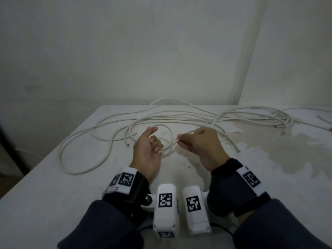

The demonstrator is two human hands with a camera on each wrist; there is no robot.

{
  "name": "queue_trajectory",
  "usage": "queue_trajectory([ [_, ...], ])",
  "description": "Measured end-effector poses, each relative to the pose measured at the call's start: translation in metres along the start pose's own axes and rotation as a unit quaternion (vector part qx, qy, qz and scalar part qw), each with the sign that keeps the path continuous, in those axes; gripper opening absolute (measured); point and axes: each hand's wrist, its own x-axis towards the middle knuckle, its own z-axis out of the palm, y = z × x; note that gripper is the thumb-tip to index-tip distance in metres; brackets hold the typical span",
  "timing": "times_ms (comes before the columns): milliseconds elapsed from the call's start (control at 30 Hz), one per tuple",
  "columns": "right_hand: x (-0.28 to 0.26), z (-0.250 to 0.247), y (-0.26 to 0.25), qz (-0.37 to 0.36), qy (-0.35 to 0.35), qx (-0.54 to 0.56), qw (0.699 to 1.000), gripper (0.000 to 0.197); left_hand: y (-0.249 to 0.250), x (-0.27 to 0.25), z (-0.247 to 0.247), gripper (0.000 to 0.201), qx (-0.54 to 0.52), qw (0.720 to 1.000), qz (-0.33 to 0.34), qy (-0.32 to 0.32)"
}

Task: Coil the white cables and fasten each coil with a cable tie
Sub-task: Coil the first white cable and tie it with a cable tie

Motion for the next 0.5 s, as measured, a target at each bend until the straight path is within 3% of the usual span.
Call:
queue_trajectory([
  [67,0.0,0.0,0.002,0.023,-0.023,0.092,0.995,0.021,0.0,0.001,0.001,0.024,0.006,1.0,0.005,0.004],
  [133,-0.001,0.003,0.003,0.03,-0.047,0.077,0.995,0.004,-0.001,0.001,0.001,0.023,0.024,1.0,0.0,0.004],
  [300,0.002,0.007,-0.003,-0.054,-0.031,-0.059,0.996,0.019,-0.003,-0.004,0.005,0.022,0.124,0.991,-0.021,-0.039],
  [400,-0.001,0.007,-0.007,-0.001,-0.095,-0.009,0.995,0.024,-0.001,-0.01,0.006,0.02,0.224,0.972,0.0,-0.074],
  [500,-0.005,0.009,-0.008,0.032,-0.133,-0.038,0.99,0.031,-0.002,-0.015,0.01,0.016,0.27,0.959,-0.002,-0.091],
])
